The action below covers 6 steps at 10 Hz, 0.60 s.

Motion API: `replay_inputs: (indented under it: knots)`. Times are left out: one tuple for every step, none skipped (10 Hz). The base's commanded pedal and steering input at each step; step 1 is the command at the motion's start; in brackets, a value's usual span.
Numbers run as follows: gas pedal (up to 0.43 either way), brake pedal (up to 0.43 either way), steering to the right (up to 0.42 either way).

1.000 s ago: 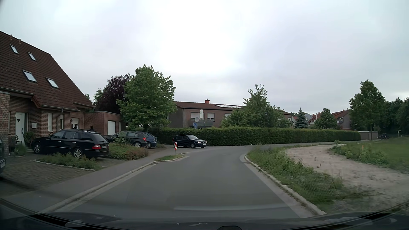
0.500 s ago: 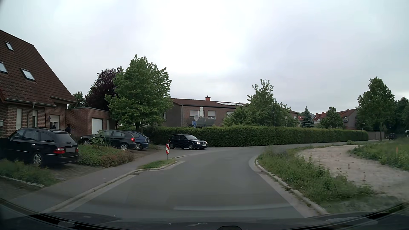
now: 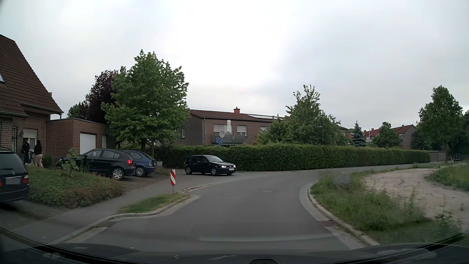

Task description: Follow the waypoints while adhering to traffic rules and regulations

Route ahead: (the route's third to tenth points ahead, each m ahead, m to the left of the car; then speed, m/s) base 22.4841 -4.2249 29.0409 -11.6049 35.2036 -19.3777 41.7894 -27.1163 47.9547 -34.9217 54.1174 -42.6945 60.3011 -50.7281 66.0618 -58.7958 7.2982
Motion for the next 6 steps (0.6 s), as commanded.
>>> replay_inputs:
  knots:
    - [0.138,0.000,0.015]
    - [0.138,0.000,0.016]
    - [0.138,0.000,0.016]
    - [0.138,0.000,0.019]
    - [0.138,0.000,0.026]
    - [0.138,0.000,0.046]
